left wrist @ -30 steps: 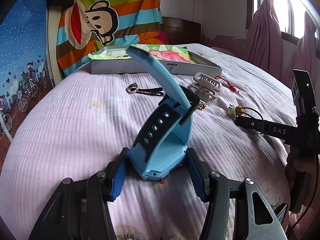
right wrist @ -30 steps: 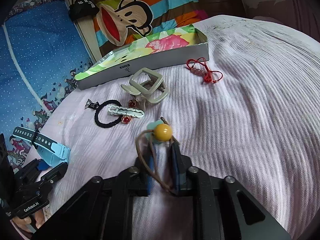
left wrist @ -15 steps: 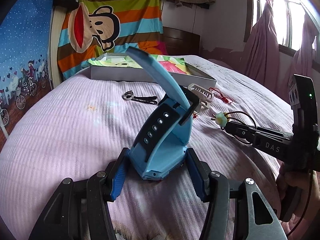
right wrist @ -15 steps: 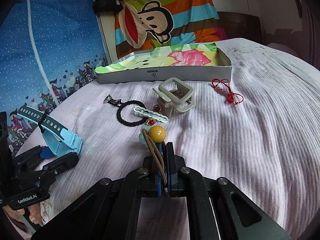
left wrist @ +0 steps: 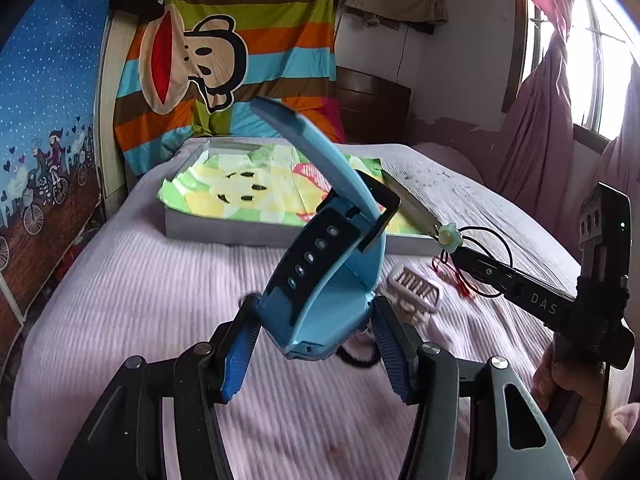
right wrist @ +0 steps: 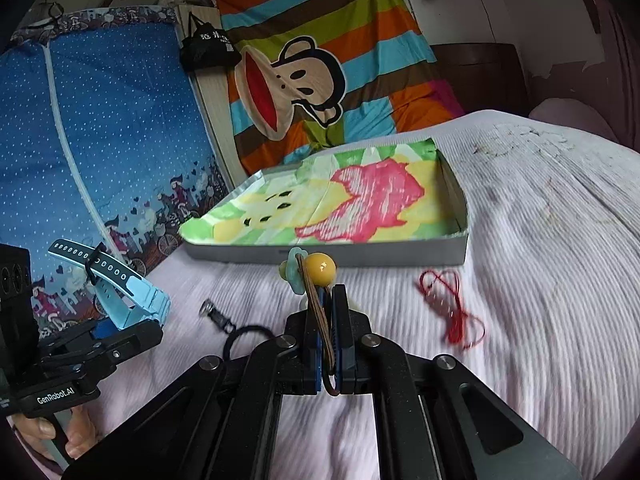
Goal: Organize jewelry
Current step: 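Carry the watch and hair tie into the white tray while both tools open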
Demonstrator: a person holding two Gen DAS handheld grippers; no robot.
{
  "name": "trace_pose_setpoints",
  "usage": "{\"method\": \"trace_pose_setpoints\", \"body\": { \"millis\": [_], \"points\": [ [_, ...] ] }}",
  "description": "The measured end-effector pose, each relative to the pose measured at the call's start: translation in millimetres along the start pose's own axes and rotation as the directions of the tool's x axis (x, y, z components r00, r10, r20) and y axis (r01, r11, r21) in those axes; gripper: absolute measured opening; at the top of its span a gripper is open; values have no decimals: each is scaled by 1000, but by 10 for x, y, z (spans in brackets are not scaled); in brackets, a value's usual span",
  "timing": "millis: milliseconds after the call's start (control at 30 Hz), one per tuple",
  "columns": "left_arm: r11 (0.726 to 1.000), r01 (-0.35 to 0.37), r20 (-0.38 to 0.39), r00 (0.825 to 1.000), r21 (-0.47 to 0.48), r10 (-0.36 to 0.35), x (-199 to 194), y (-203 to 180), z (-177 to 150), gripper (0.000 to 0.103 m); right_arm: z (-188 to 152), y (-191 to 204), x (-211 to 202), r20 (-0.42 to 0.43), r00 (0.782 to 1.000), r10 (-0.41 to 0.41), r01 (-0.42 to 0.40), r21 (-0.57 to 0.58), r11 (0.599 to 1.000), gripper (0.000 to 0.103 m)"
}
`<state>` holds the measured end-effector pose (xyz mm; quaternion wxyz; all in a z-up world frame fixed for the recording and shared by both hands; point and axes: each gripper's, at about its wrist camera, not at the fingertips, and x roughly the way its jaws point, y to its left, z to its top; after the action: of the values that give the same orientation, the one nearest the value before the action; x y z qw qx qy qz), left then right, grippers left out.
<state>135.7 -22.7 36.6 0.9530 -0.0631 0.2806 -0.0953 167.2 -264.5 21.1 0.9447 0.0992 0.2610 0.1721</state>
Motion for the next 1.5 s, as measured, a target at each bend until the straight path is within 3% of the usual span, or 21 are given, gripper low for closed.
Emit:
{"method": "trace_pose_setpoints", "body": {
  "millis": [100,267,667,867,967,1033,1100,1167,1267,1333,1400,1500],
  "points": [
    [1000,-21,9,1000,13,20,203,17,251,54,301,-21,166,22,1000,0,0,-26,1000,4],
    [1000,-23,-16,1000,7,23,619,84,527,54,601,-103,540,-18,1000,10,-10,-33,999,4],
    [996,-52,-157,987,-76,39,1403,228,689,54,541,-312,1146,-120,993,-20,14,-44,999,4],
    [995,-98,-176,979,9,98,1465,80,657,54,501,-272,1219,-136,990,-45,35,-74,997,5],
    [994,-103,-150,983,25,106,1372,45,637,55,492,-287,1177,-136,989,-54,42,-90,995,7],
    [997,-76,-137,988,-2,75,1286,56,635,61,482,-290,1122,-125,990,-62,50,-97,994,12],
    [997,-72,-106,992,-30,68,1176,84,613,70,470,-301,1033,-107,991,-75,64,-104,992,27],
    [997,-64,-75,995,-50,60,1070,108,589,72,456,-290,908,-75,994,-84,75,-114,991,40],
    [996,-65,-24,998,-67,63,874,123,521,79,446,-259,696,-16,995,-97,94,-133,987,51],
    [995,-71,16,997,-68,72,738,125,484,86,430,-256,540,23,996,-92,94,-126,988,62],
    [993,-87,53,994,-78,91,592,128,431,100,388,-250,380,67,994,-84,91,-105,990,74],
    [992,-80,116,989,-92,91,374,147,337,103,302,-194,160,125,989,-80,92,-94,991,87]
  ]
}}
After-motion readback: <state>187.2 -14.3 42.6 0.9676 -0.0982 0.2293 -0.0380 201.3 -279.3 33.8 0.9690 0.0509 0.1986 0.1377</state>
